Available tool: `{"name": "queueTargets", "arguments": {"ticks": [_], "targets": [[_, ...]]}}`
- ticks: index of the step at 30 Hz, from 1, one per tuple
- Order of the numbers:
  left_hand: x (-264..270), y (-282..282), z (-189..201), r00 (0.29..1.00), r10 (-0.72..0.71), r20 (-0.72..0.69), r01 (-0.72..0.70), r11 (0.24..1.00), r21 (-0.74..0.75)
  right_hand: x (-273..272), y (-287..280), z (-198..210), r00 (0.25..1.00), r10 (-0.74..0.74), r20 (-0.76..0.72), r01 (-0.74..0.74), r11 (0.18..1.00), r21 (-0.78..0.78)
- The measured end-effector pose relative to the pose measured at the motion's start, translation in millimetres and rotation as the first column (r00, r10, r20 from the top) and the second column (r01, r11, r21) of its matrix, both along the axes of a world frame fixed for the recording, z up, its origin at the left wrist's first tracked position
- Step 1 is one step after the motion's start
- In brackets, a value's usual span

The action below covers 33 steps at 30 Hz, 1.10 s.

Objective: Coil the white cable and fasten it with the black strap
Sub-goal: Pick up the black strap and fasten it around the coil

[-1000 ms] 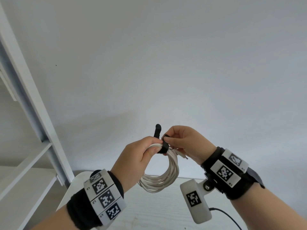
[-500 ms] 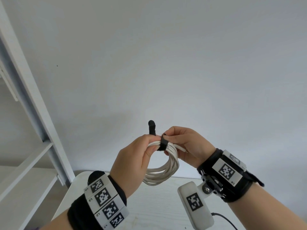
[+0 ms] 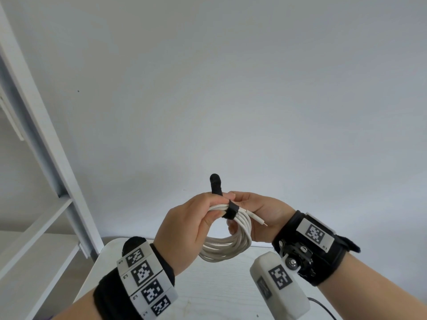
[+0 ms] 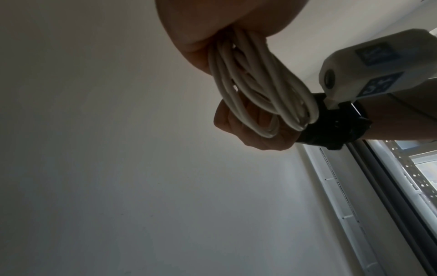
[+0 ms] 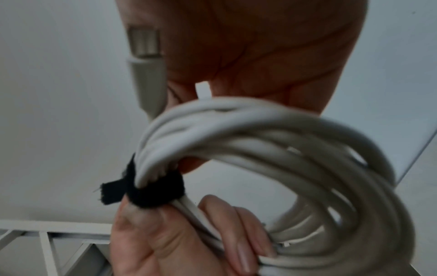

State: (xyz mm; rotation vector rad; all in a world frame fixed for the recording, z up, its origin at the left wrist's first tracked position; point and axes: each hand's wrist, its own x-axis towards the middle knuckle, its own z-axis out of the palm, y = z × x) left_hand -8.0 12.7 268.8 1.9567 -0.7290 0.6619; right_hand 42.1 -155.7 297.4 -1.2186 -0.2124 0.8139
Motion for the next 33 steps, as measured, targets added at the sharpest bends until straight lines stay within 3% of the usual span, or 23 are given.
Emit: {"name": "queueTargets", "arguments": {"ticks": [8, 16, 22, 27, 30, 33], "targets": [[1, 2, 4, 0.999, 0.034, -0.03, -0.033, 0.999, 0.028, -7, 2, -7, 0.989, -0.101, 0.108, 0.096, 0.994, 0.054], [-4, 0, 16, 0.995, 0.017, -0.103, -0.019, 1.0, -0.018, -9, -2, -10, 0.994, 0.001, 0.109, -0.02, 0.985, 0.172], [0, -1, 19, 0.984, -0.033, -0.175, 0.023, 0.998, -0.056, -6, 7, -11, 0.994, 0.022, 0.108, -0.038, 0.988, 0.148], [6, 5, 15, 0.984, 0.005, -0.177, 0.011, 0.996, 0.088, 0, 1, -14, 0.979, 0.031, 0.2, -0.025, 0.999, -0.035], [10, 10, 6, 0.979, 0.069, -0.191, -0.043, 0.989, 0.14, 7, -2, -11, 0.927, 0.008, 0.376, 0.119, 0.941, -0.315], [11, 11, 1, 0.963, 0.09, -0.254, -0.052, 0.987, 0.155, 15, -6, 2, 0.841, -0.039, 0.539, 0.278, 0.886, -0.371]]}}
